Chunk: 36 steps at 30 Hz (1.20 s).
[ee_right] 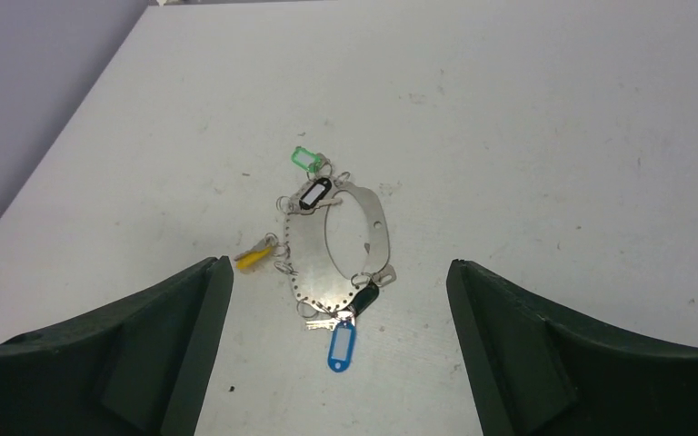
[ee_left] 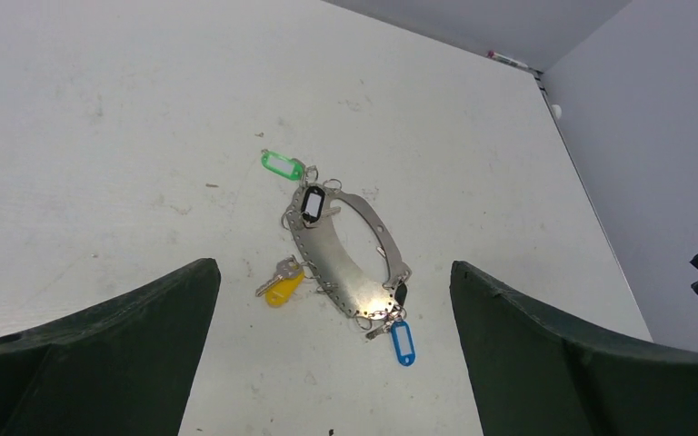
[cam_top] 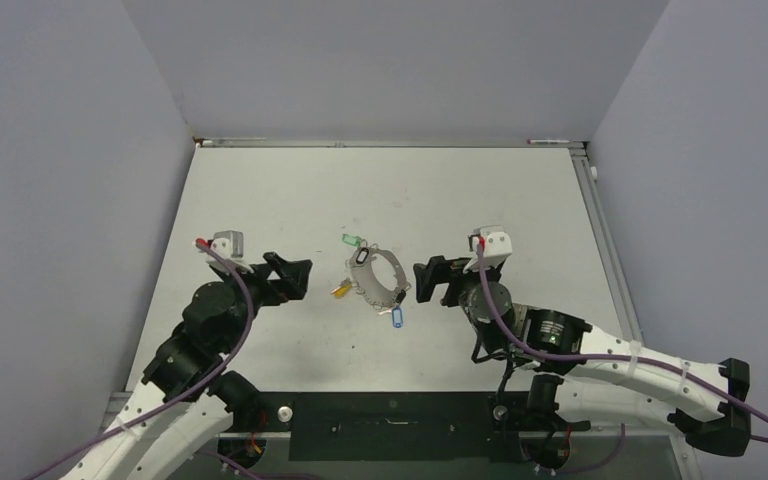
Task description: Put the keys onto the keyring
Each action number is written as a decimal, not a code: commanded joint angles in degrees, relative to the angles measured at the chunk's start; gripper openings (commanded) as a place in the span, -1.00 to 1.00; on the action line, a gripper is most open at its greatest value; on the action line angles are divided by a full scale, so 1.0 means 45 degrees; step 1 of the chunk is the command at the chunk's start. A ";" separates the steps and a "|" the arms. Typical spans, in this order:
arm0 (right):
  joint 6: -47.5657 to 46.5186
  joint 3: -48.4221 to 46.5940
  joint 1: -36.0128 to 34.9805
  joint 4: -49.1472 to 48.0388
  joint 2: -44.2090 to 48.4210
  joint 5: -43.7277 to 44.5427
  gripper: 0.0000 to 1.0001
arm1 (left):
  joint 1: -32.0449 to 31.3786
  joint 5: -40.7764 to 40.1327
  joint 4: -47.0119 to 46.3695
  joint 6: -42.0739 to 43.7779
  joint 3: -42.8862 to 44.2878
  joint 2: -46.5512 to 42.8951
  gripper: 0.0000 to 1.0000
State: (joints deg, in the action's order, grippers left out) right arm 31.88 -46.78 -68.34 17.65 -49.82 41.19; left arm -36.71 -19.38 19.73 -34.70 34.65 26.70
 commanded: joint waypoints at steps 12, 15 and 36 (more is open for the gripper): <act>-0.3046 0.2064 -0.0112 -0.4492 0.3456 0.2297 0.93 | -0.0016 -0.1223 -0.0045 0.6468 0.1024 -0.3361 0.93; -0.4241 0.2912 -0.0100 -0.5910 0.4118 0.2523 0.93 | 0.0191 -0.1215 -0.0373 0.6815 0.0359 -0.3823 0.92; -1.0886 0.5607 -0.0021 -1.3916 0.1447 0.2186 0.93 | 0.1766 -0.0583 -0.1585 0.6854 -0.0864 -0.3801 0.93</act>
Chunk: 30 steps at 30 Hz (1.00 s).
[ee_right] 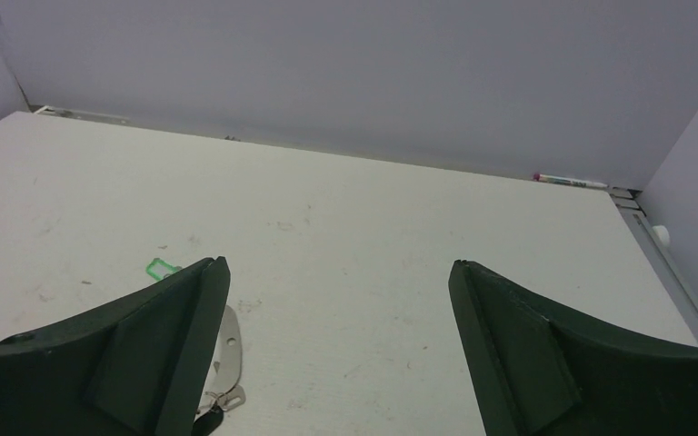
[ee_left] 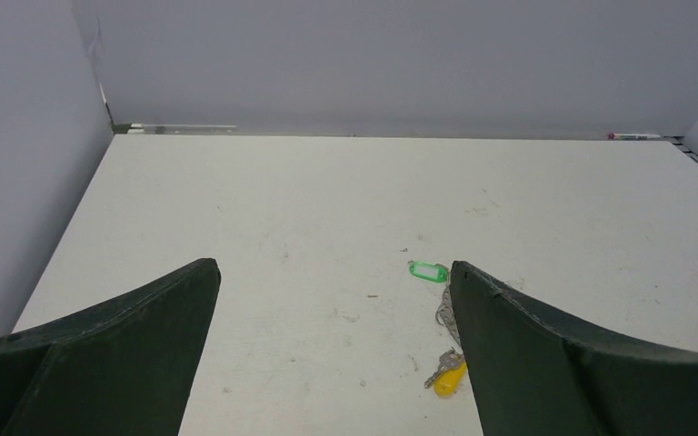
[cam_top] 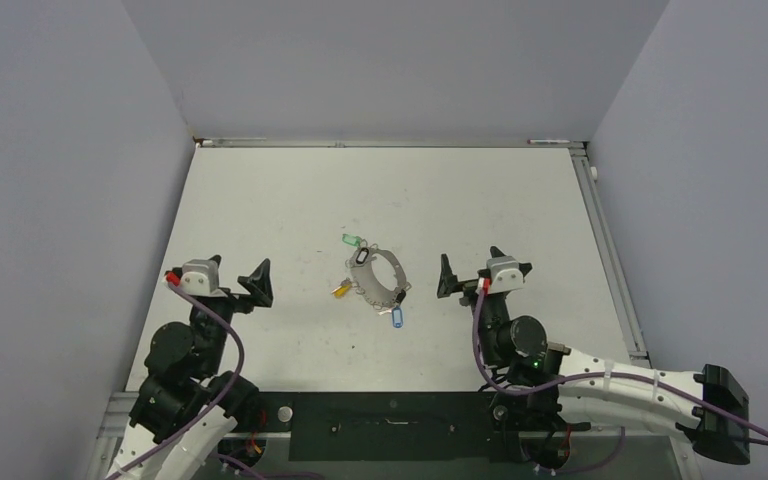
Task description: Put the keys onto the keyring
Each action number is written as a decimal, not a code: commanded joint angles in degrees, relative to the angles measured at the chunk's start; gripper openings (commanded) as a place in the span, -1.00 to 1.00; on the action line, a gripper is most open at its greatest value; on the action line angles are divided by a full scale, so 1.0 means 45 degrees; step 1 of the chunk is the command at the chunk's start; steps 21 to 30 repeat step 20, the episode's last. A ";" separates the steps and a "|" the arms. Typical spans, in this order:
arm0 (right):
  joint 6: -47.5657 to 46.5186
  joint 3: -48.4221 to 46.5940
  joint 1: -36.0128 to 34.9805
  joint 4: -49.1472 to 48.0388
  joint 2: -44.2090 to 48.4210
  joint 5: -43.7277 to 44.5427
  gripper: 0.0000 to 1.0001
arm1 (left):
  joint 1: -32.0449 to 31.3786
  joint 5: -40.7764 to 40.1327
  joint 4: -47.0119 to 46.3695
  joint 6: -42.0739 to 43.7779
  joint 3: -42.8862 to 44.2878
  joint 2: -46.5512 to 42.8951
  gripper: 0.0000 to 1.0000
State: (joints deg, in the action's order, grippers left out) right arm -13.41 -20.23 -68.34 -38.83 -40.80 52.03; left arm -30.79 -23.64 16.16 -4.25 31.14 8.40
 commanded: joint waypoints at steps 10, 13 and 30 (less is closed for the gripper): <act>-0.1017 -0.0097 0.0000 -0.1893 -0.0972 -0.0458 0.92 | 0.0728 0.0644 -0.0916 0.0007 -0.0103 0.0330 0.92; -0.0640 -0.0231 0.0089 -0.2130 -0.1286 0.0002 0.90 | 0.0746 0.0639 -0.0921 0.0007 -0.0103 0.0273 0.92; -0.0434 -0.0402 0.0264 -0.1913 -0.1565 -0.0359 0.96 | 0.0747 0.0673 -0.0847 0.0007 -0.0103 0.0016 0.92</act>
